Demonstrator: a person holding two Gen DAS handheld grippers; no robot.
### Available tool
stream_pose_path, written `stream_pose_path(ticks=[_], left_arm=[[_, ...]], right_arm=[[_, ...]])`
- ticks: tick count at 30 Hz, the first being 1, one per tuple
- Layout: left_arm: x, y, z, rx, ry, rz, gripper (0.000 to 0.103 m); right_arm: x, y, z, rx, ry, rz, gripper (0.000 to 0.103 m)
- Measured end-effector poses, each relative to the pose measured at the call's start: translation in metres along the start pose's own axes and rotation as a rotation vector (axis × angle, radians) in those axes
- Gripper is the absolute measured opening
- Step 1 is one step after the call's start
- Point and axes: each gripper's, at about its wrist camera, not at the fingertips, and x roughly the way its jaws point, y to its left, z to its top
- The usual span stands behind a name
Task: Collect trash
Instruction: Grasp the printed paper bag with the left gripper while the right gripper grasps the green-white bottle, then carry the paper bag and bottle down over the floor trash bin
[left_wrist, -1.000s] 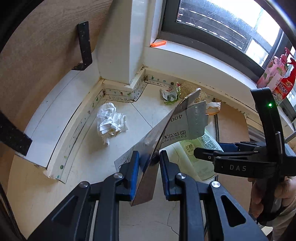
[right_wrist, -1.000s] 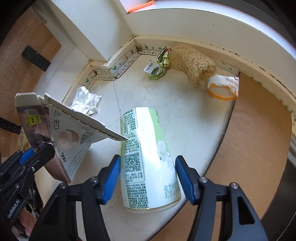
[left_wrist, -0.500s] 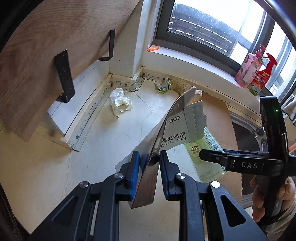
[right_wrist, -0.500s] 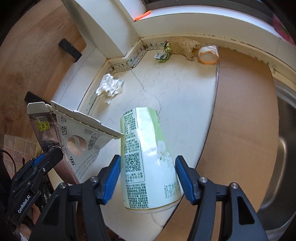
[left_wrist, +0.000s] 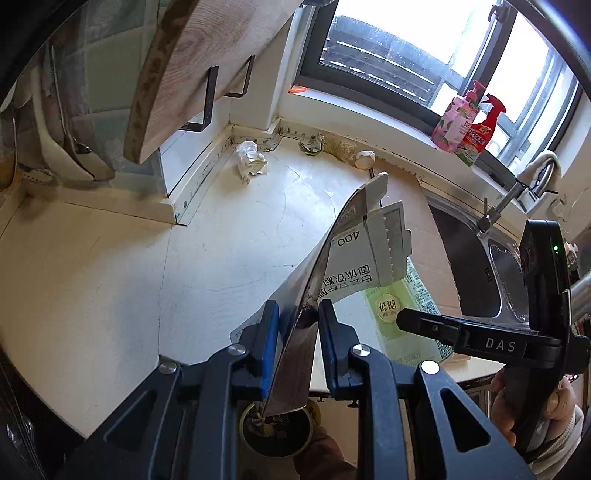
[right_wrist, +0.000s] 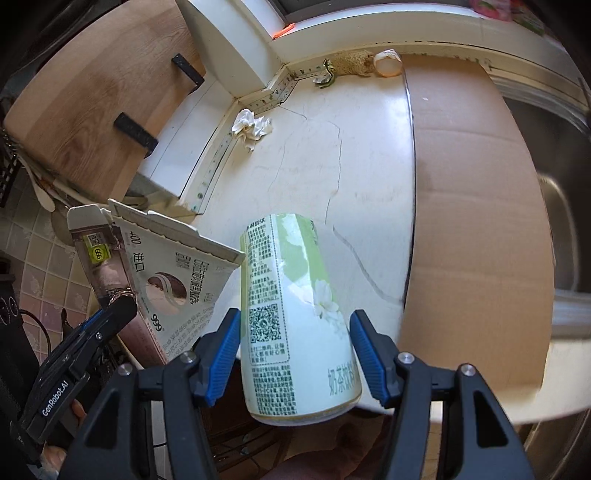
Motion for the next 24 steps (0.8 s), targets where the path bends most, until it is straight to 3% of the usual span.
stream_pose_path(ticks=[6, 13, 19, 24], left_arm=[[-0.043, 0.001, -0.031, 0.030, -0.030, -0.023, 0.018], [-0.065, -0.003, -0.064, 0.025, 0.014, -0.055, 0.018], [-0.060, -0.006, -0.098, 0.022, 0.082, -0.046, 0.017], [-0.034, -0.004, -0.130, -0.003, 0.156, -0.009, 0.016]], right_arm=[[-0.027, 0.010, -0.053, 0.041, -0.044, 0.002, 0.060], [-0.038, 0.008, -0.105, 0.084, -0.013, -0.017, 0.060], [-0.026, -0.012, -0.138, 0.130, 0.064, -0.031, 0.060], [0.002, -0.032, -0.159, 0.144, 0.145, -0.040, 0.060]])
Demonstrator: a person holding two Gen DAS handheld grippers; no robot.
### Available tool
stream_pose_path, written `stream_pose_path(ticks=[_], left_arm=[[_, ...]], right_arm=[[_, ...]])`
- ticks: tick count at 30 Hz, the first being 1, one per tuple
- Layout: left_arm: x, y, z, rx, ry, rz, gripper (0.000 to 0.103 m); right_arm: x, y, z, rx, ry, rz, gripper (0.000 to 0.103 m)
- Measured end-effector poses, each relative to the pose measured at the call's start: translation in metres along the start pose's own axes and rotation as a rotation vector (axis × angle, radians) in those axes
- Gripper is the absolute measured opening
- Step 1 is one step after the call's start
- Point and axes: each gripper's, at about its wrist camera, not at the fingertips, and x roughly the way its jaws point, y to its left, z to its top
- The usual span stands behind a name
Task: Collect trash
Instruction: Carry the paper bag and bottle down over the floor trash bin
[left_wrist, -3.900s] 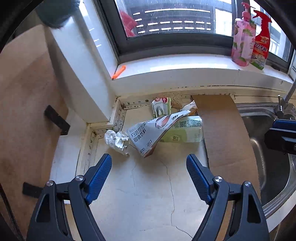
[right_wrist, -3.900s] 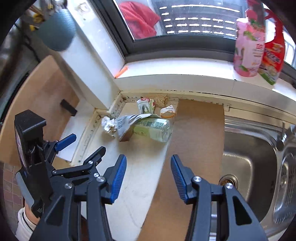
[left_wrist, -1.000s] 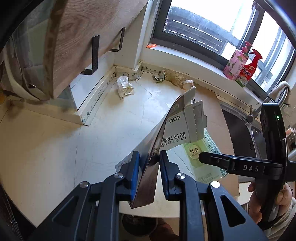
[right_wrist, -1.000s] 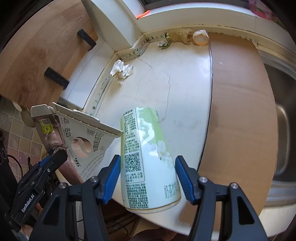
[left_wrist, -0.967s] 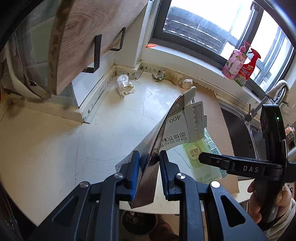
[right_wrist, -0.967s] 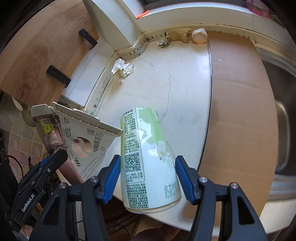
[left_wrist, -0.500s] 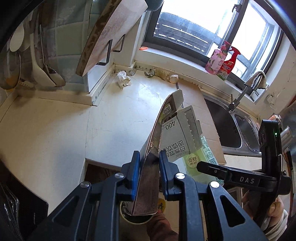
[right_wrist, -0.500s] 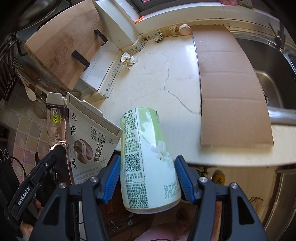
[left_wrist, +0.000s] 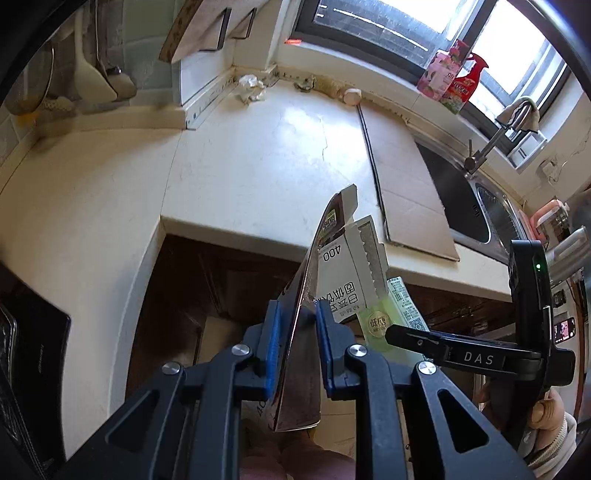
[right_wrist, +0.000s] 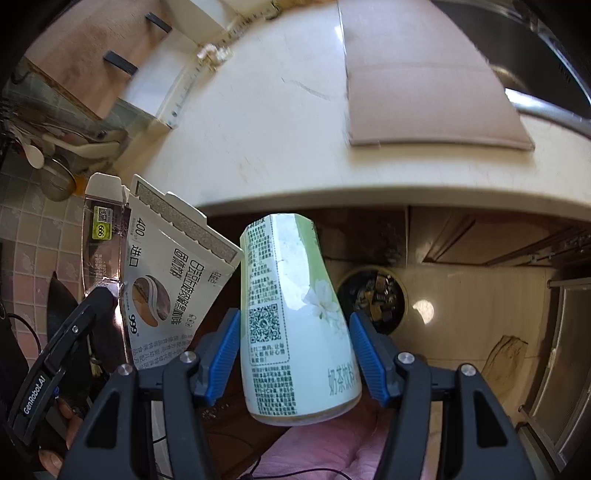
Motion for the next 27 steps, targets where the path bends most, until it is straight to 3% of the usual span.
stream_pose_path(ticks=[6, 13, 27], left_arm=[[0.061, 0.003, -0.033, -0.046, 0.094, 0.027, 0.016], [0.159, 0.019, -0.075, -0.098, 0.204, 0.038, 0.016], [0.336, 0.060, -0.138, -0.129, 0.300, 0.048, 0.017]], right_arm=[[0.059, -0.037, -0.015, 0.026, 0.095, -0.033, 0.060], [0.146, -0.090, -0.028, 0.091, 0.183, -0.070, 0.060], [0.300, -0.180, -0.051, 0.222, 0.246, -0.120, 0.060]])
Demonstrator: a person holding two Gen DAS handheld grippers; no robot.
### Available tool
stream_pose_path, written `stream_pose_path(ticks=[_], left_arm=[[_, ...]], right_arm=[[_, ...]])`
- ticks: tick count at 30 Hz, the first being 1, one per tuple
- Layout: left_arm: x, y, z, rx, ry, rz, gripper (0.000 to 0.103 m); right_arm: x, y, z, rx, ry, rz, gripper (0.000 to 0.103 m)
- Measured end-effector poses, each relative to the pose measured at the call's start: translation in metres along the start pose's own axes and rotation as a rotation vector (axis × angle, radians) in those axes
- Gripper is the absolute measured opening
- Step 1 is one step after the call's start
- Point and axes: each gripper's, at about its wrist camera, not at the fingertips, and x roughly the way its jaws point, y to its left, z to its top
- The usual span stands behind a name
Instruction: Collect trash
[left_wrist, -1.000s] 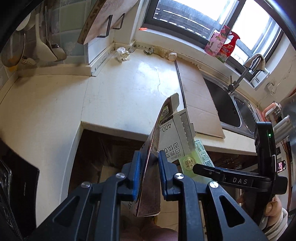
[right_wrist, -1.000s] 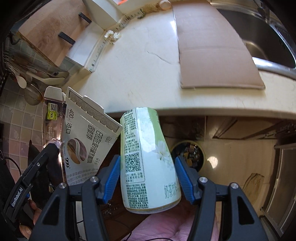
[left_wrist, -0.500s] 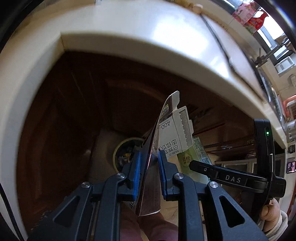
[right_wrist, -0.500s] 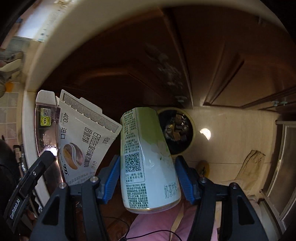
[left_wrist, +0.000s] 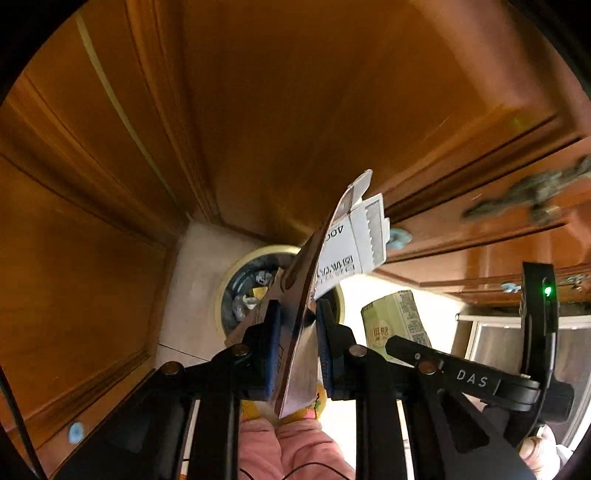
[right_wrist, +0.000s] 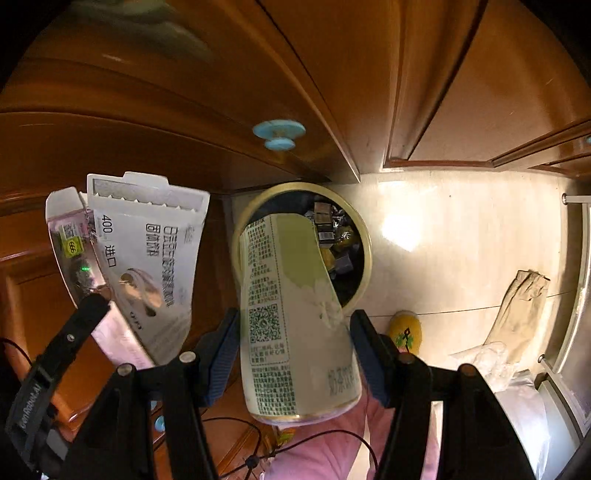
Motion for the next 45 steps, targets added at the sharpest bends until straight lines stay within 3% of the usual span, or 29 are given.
stream_pose_path(ticks=[5, 10, 14, 23, 28, 32, 45], left_arm=[[0.049, 0.006, -0.003, 0.018, 0.048, 0.008, 0.017], [0.076, 0.006, -0.009, 0.046, 0.077, 0.037, 0.030], [0.084, 0.017, -0.015, 0.053, 0.080, 0.069, 0.045], [0.084, 0.047, -0.018, 0.013, 0.068, 0.098, 0.063], [0.076, 0.056, -0.015, 0.002, 0.037, 0.115, 0.072], [0.074, 0.057, -0.013, 0.019, 0.043, 0.111, 0.090], [0.044, 0.047, -0.022, 0.061, 0.072, 0.101, 0.092]], right_arm=[[0.033, -0.003, 0.012, 0.017, 0.009, 0.002, 0.061], [0.059, -0.006, 0.019, 0.036, 0.024, 0.008, 0.062], [0.071, -0.005, 0.021, 0.034, 0.038, 0.013, 0.064], [0.088, 0.005, 0.019, 0.002, 0.046, -0.013, 0.067], [0.077, 0.010, 0.011, -0.025, -0.008, -0.026, 0.069], [0.074, 0.018, 0.002, -0.045, -0.042, -0.053, 0.069], [0.057, 0.013, -0.013, -0.014, -0.068, -0.050, 0.069]])
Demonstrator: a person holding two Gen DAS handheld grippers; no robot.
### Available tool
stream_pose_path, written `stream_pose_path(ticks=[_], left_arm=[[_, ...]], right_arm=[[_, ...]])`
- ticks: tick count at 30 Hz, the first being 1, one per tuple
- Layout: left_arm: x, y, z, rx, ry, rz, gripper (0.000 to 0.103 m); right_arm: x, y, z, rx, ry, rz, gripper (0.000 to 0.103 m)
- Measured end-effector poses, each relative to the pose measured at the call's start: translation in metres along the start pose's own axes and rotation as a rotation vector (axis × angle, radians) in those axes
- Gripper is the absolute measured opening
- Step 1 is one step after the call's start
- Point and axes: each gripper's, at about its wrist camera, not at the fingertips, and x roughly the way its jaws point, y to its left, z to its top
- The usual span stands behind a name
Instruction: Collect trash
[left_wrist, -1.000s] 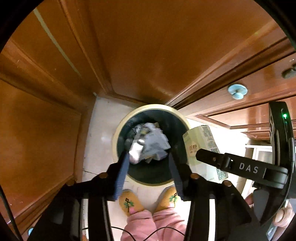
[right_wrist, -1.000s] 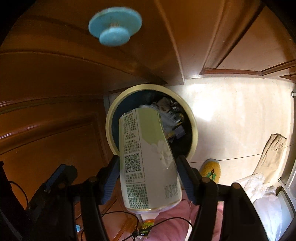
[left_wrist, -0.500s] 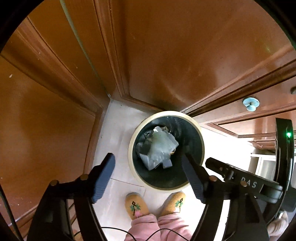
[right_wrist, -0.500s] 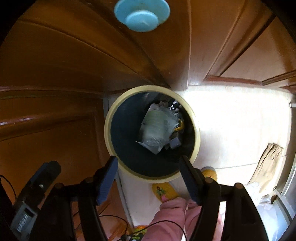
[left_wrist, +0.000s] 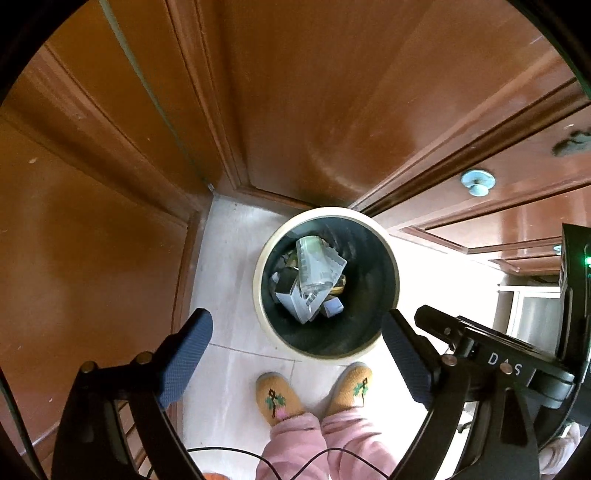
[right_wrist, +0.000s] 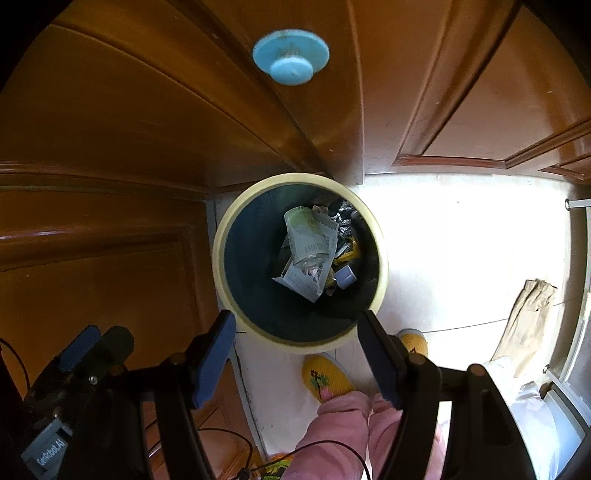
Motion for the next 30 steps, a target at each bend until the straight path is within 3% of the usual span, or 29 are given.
stream_pose_path(ticks=[11, 21, 30], left_arm=[[-0.127, -0.021, -0.002, 0.015, -0.089, -0.037, 0.092], [-0.273, -0.045, 0.007, 0.064, -0.268, -0.073, 0.092], [-0.365, -0.060, 0.027, 0.068, -0.395, -0.099, 0.092]], right_arm=[[-0.116, 0.020, -0.028, -0.027, -0.071, -0.003, 0.069], [-0.248, 0.048, -0.053, -0.085, -0.197, 0.027, 0.069], [-0.330, 0.079, -0.072, -0.161, -0.286, 0.067, 0.069]])
